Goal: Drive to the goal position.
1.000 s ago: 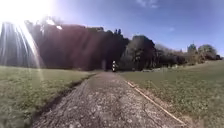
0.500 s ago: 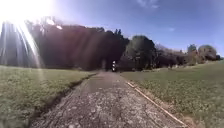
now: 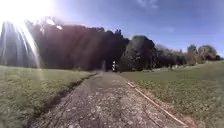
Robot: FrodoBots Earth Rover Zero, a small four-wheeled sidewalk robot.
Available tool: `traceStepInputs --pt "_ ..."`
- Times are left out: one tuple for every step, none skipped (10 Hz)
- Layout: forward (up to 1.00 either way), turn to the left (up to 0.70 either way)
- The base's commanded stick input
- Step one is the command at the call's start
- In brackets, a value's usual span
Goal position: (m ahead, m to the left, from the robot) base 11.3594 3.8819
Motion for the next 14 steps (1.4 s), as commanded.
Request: traceStepInputs --pt "0.00 0.00" --pt "0.05 0.00" --pt "0.05 0.00" --pt "0.06 0.00" --pt "0.06 0.00" --pt "0.06 0.00" --pt "0.07 0.00" --pt "0.07 0.00" --pt "0.07 0.00" --pt "0.07 0.00" --pt "0.07 0.00" --pt "0.07 0.00" --pt "0.07 0.00" --pt "0.07 0.00"
